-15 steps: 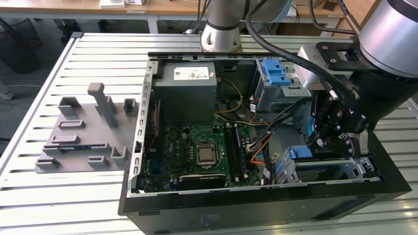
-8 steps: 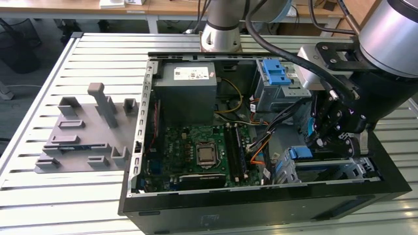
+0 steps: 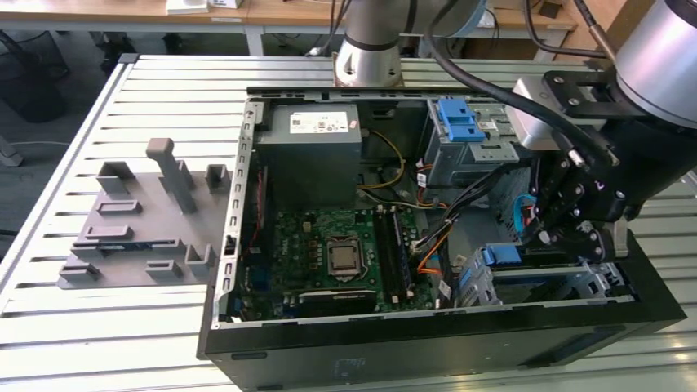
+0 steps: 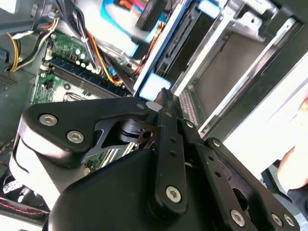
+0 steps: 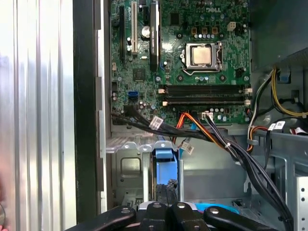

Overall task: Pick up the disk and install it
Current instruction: 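Insert the first disk wire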

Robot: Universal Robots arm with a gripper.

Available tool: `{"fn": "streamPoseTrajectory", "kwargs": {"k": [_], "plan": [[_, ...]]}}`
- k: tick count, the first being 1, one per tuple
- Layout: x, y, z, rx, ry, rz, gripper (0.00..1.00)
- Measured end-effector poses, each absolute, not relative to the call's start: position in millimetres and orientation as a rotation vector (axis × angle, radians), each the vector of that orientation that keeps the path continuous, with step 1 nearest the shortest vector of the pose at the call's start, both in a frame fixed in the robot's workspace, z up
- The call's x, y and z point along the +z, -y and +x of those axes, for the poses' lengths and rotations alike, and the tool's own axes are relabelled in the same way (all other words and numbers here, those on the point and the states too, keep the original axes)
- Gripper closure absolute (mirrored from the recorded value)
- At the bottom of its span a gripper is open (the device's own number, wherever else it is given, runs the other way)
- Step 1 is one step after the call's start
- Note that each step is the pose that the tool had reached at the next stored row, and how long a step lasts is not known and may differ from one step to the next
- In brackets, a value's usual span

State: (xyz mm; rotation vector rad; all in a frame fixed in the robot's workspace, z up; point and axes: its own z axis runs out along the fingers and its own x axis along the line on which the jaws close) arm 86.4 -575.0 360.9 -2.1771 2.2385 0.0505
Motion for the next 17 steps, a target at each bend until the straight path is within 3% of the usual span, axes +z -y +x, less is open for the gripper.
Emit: {"fn": "streamPoseTrajectory", "kwargs": {"k": [17], "plan": [[376,574,108,0.050,-2.239,-2.177,0.89]]}}
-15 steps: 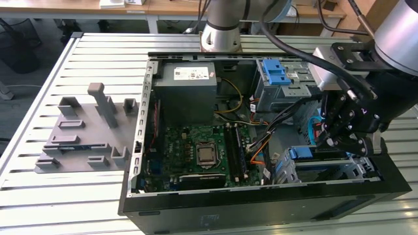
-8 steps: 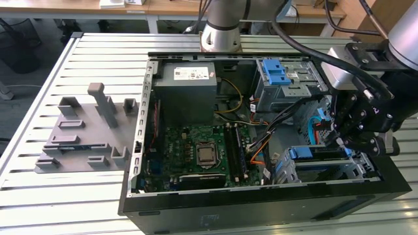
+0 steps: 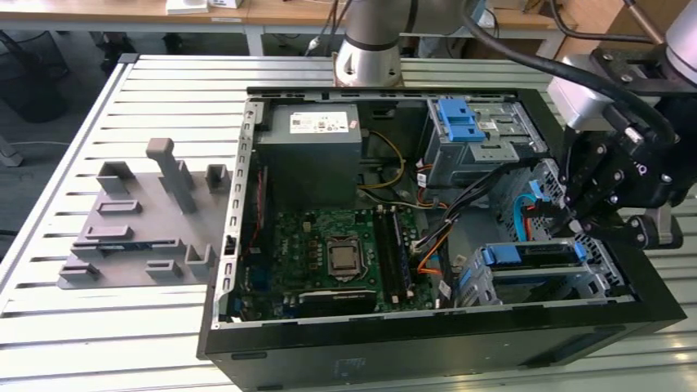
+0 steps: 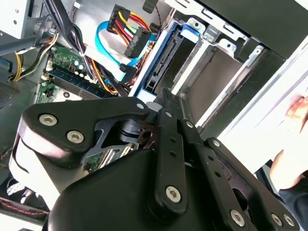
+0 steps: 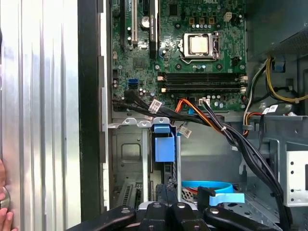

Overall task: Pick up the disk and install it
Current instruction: 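Insert the first disk wire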

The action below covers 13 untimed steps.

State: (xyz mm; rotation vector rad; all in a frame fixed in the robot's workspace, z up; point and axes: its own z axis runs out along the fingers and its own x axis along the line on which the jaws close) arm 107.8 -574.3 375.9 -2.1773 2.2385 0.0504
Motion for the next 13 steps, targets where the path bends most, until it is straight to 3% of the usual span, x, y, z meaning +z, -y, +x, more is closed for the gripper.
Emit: {"fn": "streamPoseTrajectory", "kwargs": {"k": [13], "plan": [[379,562,125,0.051,-2.239,-2.177,0.89]]}}
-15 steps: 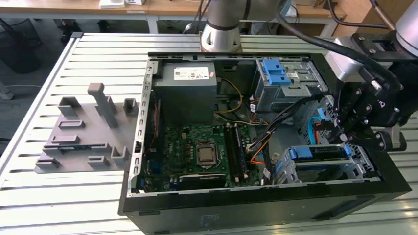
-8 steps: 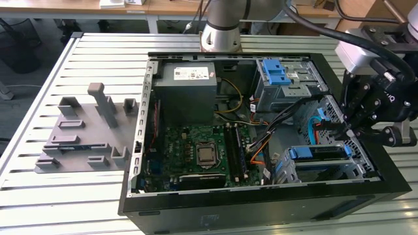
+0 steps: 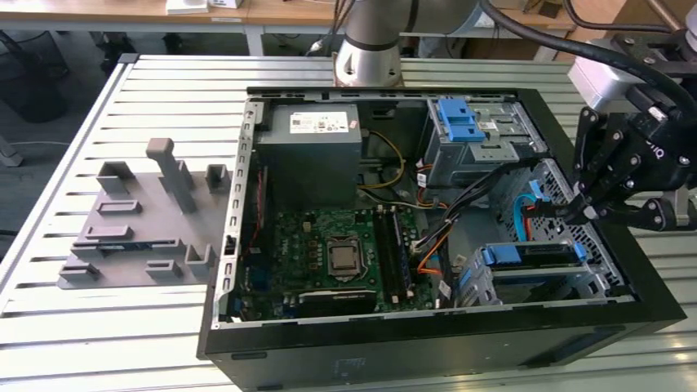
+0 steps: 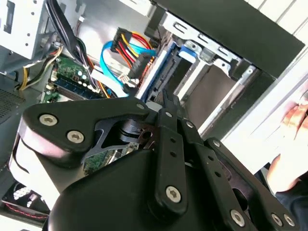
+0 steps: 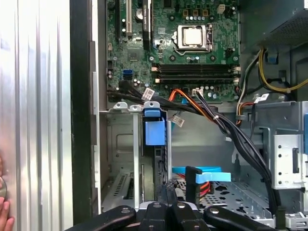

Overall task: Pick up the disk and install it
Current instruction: 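Insert the first disk wire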

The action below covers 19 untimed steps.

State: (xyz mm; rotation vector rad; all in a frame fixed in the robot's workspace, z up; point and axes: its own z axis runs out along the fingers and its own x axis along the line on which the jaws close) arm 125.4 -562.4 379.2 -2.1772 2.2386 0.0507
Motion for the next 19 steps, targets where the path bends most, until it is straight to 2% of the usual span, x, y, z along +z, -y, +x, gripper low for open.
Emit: {"fn": "streamPoseTrajectory", "kwargs": {"k": [14,19], "plan": [[378,547,127,0.047,-2.237,-2.176,0.89],[376,545,127,0.021,-2.239,-2.178,0.89]]}}
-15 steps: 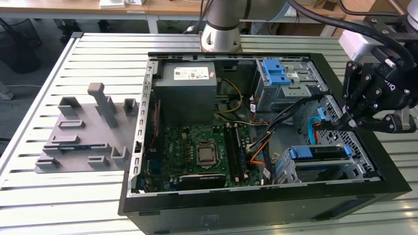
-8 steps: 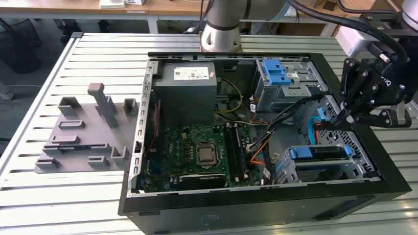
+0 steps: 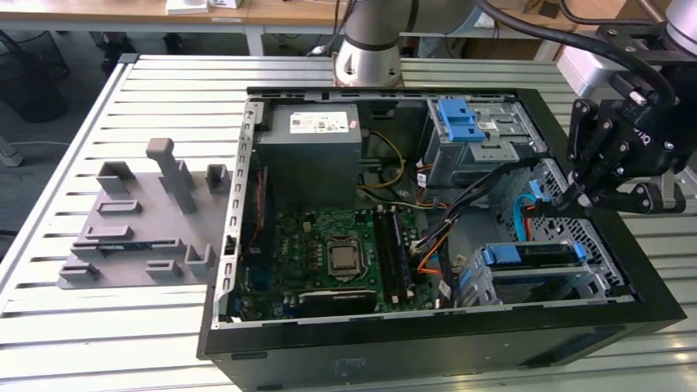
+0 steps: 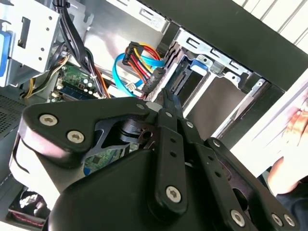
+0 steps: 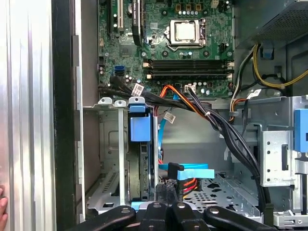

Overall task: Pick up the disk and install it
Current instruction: 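Insert the first disk wire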

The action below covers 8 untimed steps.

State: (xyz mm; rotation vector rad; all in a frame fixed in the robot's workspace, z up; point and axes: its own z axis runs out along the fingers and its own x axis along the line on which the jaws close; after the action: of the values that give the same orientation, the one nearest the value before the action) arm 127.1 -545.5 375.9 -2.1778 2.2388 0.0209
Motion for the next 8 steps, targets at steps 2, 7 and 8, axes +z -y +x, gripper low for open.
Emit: {"fn": "streamPoseTrajectory", "kwargs": {"k": [2,7,8], "plan": [[374.9,543.5,127.2,0.016,-2.239,-2.178,0.89],[374.1,540.6,127.1,0.015,-2.239,-2.178,0.77],[373.9,540.5,127.1,0.016,-2.239,-2.178,0.71]]}}
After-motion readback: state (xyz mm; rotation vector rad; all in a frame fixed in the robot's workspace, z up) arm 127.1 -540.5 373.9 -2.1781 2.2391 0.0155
